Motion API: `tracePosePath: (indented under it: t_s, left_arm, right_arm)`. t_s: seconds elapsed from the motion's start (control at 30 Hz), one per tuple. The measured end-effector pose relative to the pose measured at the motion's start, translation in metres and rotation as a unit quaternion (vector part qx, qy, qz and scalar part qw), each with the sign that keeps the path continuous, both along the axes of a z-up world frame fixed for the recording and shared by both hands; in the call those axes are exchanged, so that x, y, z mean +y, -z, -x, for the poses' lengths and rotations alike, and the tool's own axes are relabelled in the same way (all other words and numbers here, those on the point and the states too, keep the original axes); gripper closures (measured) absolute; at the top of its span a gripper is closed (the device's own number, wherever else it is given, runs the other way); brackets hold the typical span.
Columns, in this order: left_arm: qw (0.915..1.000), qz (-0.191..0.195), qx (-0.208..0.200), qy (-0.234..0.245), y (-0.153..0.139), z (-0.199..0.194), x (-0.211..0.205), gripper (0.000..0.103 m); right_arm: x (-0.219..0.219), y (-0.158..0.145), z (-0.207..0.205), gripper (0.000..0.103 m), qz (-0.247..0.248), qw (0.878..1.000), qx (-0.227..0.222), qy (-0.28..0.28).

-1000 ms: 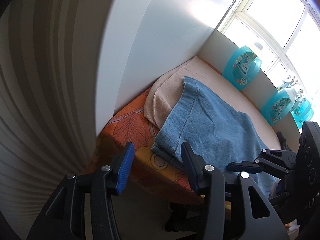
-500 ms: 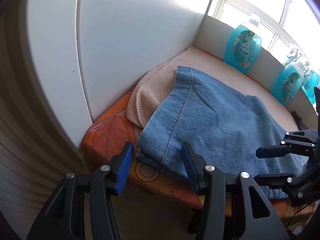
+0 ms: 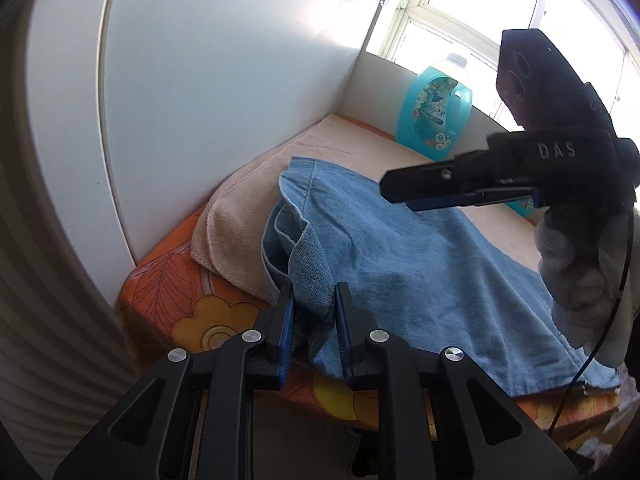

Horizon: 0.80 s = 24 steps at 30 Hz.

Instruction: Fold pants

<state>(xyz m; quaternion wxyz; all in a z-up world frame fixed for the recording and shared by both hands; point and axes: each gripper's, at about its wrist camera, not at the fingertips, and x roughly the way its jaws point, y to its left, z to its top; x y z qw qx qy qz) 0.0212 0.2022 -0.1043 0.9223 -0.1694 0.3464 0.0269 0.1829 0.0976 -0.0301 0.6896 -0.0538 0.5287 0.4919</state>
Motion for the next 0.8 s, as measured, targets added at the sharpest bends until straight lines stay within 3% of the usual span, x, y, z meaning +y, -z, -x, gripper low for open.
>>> tracePosePath:
  t_s: [0.13,0.27,0.43,0.5,0.53,0.6,0.63,0.7,0.8]
  left_arm:
    - [0.9999,-0.004,0.001,0.016,0.003,-0.006,-0.013,0.093]
    - [0.9993,-0.021,0.004,0.032,0.005,-0.01,-0.024,0.093]
    - [0.9997,-0.008,0.003,0.023,0.01,-0.011,-0.016,0.093]
    - [0.9998,-0.01,0.0,0.018,0.009,-0.009,-0.013,0.093]
    - [0.9997,-0.02,-0.001,0.015,0.008,-0.006,-0.013,0.093]
    - [0.9987,-0.051,-0.005,0.001,0.005,-0.001,-0.014,0.091]
    - [0.9981,-0.06,-0.004,-0.008,0.004,0.002,-0.013,0.087]
    - [0.9978,-0.061,-0.004,-0.024,0.006,0.005,-0.006,0.06]
    - [0.9977,-0.043,0.012,-0.052,0.013,0.004,0.012,0.056]
  right_arm:
    - [0.038,0.008,-0.014,0.034,0.027,0.999,0.021,0.004]
    - [0.07,0.027,-0.011,0.034,0.074,0.997,0.007,-0.005]
    - [0.095,0.044,-0.004,0.037,0.123,0.992,-0.029,0.0]
    - [0.1,0.044,0.001,0.056,0.142,0.988,-0.062,0.004]
    - [0.098,0.044,0.002,0.061,0.145,0.987,-0.068,0.006]
    - [0.092,0.044,-0.001,0.08,0.14,0.988,-0.065,0.012]
    - [0.088,0.044,-0.004,0.082,0.134,0.989,-0.056,0.016]
    - [0.08,0.044,-0.008,0.088,0.125,0.991,-0.043,0.021]
    - [0.077,0.043,-0.008,0.089,0.122,0.991,-0.043,0.021]
